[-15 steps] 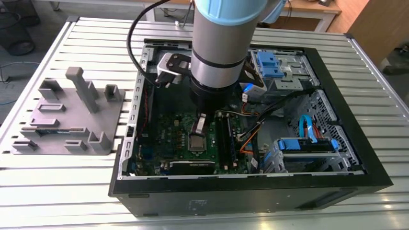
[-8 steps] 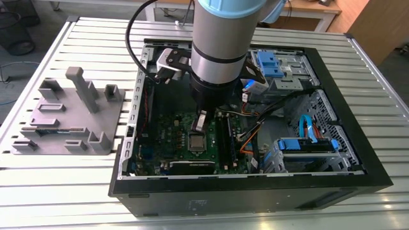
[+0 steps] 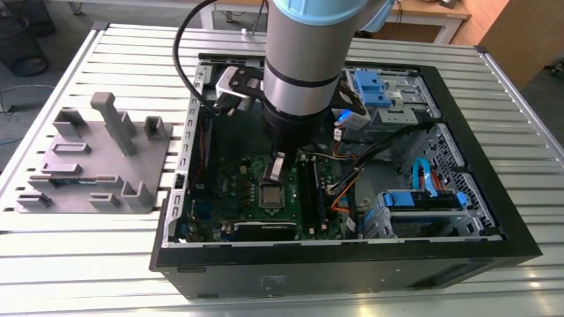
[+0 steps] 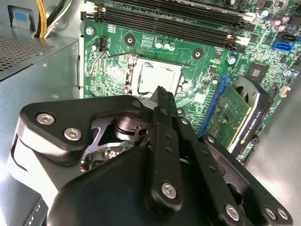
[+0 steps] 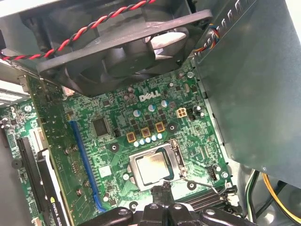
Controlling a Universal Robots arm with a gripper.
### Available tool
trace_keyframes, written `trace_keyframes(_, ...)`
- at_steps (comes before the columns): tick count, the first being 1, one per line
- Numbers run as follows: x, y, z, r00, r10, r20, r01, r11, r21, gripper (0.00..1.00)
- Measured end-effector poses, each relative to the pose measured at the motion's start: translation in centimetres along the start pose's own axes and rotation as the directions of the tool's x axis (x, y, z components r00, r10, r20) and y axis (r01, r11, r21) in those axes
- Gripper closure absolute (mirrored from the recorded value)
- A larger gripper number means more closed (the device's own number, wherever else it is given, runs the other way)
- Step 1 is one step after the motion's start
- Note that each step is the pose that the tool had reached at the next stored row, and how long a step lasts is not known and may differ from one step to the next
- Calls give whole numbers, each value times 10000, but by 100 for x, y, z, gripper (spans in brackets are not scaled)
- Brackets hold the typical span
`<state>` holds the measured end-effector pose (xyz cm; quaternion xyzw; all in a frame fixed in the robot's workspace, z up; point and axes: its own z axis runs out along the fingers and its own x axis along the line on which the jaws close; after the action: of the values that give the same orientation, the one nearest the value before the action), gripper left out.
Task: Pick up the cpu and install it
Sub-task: 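Close the cpu cover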
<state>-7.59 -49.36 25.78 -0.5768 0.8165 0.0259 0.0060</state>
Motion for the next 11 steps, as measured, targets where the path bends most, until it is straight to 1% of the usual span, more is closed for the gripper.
trace_keyframes(5, 0, 0, 0, 10000, 0, 11, 0, 10000, -3, 89)
trace_keyframes(6, 0, 0, 0, 9999, -2, 130, 3, 10000, -46, 89)
trace_keyframes(11, 0, 0, 0, 9999, -2, 141, 3, 10000, -50, 89)
